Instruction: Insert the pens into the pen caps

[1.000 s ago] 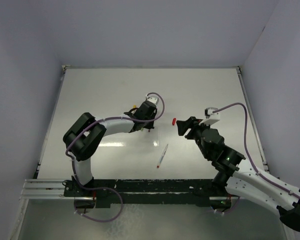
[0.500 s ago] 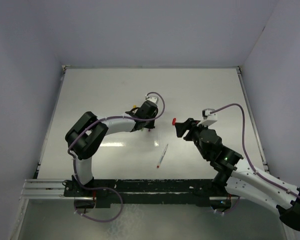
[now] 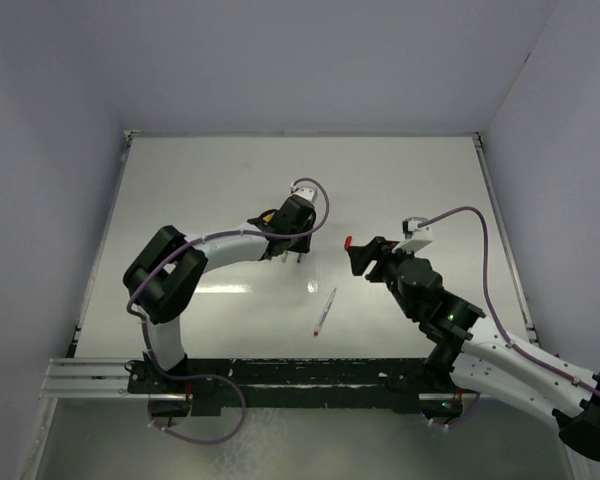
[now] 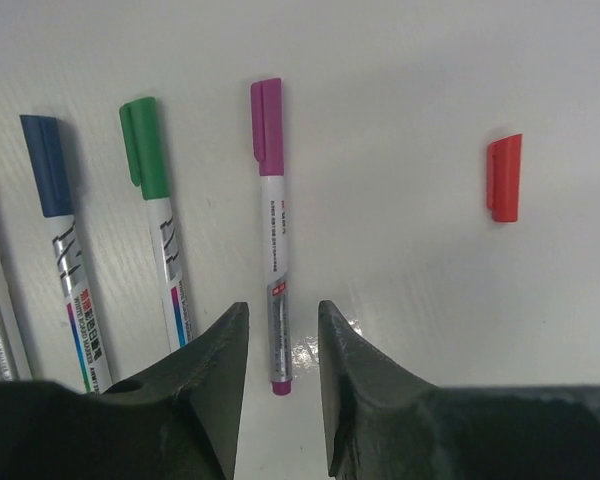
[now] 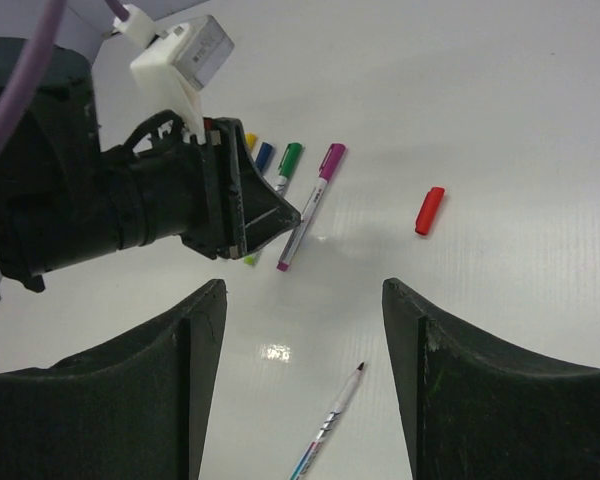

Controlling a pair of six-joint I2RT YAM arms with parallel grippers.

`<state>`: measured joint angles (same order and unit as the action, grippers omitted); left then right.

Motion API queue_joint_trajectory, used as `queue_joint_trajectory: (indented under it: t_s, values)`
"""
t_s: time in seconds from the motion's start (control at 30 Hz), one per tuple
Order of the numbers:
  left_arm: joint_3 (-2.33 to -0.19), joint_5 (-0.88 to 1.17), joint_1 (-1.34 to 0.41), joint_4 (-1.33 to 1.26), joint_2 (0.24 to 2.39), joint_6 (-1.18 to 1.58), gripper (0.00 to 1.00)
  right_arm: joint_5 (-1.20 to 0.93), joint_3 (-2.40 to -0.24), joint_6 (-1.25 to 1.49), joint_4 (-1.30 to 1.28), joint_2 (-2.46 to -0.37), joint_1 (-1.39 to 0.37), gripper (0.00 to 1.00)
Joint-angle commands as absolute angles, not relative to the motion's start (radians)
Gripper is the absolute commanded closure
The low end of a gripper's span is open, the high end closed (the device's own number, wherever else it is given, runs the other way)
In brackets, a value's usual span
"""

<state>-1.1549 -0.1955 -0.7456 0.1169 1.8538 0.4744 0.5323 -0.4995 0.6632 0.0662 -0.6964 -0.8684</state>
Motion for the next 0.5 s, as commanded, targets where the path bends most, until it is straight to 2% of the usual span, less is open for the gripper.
queue_joint_trajectory:
  t_s: [0.0,0.03,0.2,0.33,0.37,0.4,0.43,0.47]
  values:
    - [-1.164,-0.174,-0.74,0.097,1.712,0.447,0.63,0.556,-0.52,0.681,0.089,-0.696,-0.867,0.34]
    - [-1.144,-0.162,-0.742,0.09,1.691,0.449,0.62,0.57,-0.519,0.688,0.088,-0.696,-0.867,0.33]
    - [-0.99,-0.146,-0.813,0.024,1.564,0.439,0.62,0.682,-0.532,0.69,0.059,-0.697,-0.867,0.14]
    - [-0.901,-0.212,-0.937,0.032,1.496,0.424,0.62,0.774,-0.575,0.697,-0.006,-0.756,-0.864,0.09]
    - [-0.883,-0.22,-0.966,0.032,1.489,0.424,0.61,0.791,-0.58,0.698,-0.013,-0.77,-0.863,0.1]
    - [-0.862,-0.22,-0.988,0.032,1.483,0.429,0.61,0.804,-0.587,0.695,-0.018,-0.788,-0.861,0.25]
    - [-0.846,-0.216,-1.007,0.03,1.48,0.437,0.61,0.821,-0.592,0.703,-0.027,-0.801,-0.858,0.33]
    - [-0.832,-0.215,-1.022,0.028,1.476,0.446,0.61,0.832,-0.596,0.714,-0.039,-0.815,-0.853,0.35]
